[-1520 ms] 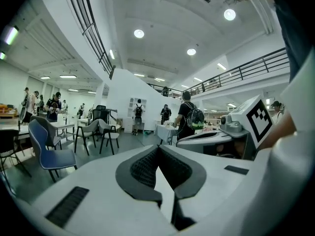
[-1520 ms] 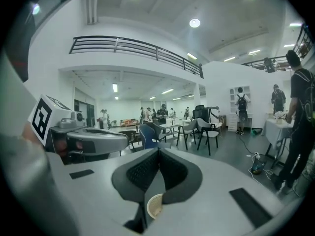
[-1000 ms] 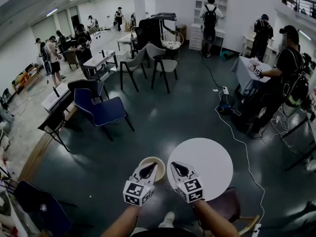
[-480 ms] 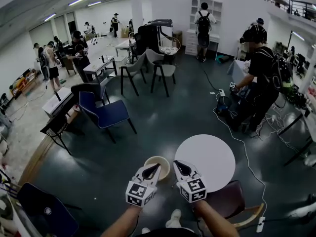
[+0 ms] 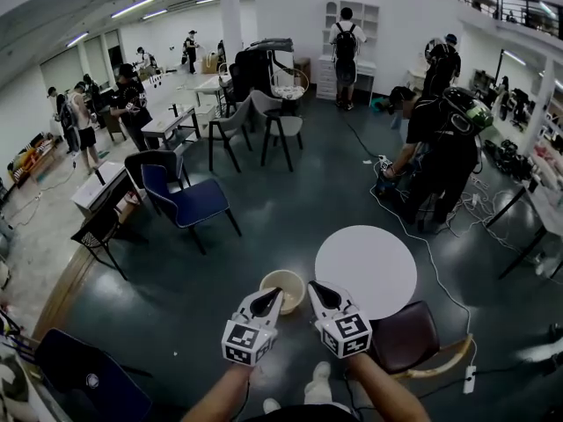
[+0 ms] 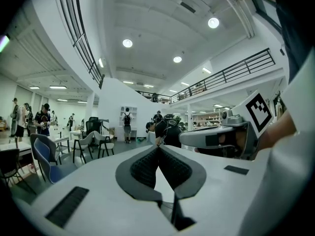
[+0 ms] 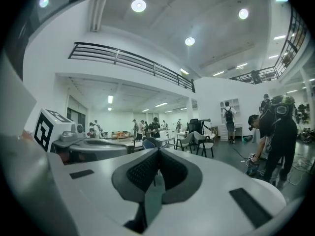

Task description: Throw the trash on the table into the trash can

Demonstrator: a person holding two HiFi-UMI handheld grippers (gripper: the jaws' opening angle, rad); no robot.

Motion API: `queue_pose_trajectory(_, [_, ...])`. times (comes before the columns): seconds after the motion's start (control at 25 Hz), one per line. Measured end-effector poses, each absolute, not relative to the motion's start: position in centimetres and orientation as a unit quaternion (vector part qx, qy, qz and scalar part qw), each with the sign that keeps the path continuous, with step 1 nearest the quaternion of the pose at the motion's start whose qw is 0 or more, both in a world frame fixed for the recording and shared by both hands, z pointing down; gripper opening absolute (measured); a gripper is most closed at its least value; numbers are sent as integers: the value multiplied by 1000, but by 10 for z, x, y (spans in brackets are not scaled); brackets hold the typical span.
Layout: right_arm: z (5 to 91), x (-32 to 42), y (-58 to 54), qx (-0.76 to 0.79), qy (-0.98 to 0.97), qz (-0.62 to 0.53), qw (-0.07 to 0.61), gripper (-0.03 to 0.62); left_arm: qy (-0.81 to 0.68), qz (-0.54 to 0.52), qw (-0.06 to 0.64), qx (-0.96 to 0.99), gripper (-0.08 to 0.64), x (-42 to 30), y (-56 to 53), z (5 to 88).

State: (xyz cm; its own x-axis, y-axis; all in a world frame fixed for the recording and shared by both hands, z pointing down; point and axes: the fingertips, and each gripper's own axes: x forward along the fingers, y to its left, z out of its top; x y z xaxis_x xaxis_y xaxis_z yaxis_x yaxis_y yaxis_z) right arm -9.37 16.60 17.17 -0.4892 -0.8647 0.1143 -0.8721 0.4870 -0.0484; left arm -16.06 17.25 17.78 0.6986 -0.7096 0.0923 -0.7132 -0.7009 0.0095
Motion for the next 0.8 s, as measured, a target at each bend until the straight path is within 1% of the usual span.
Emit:
queue_pose_trajectory(0.48, [166, -143, 253, 526, -849, 35, 36, 20, -368, 37, 14, 929, 15, -215, 258, 170])
queue_pose_trajectory(0.8, [162, -159, 278, 524, -851, 10, 43, 18, -361, 33, 7, 932, 15, -222, 280, 171])
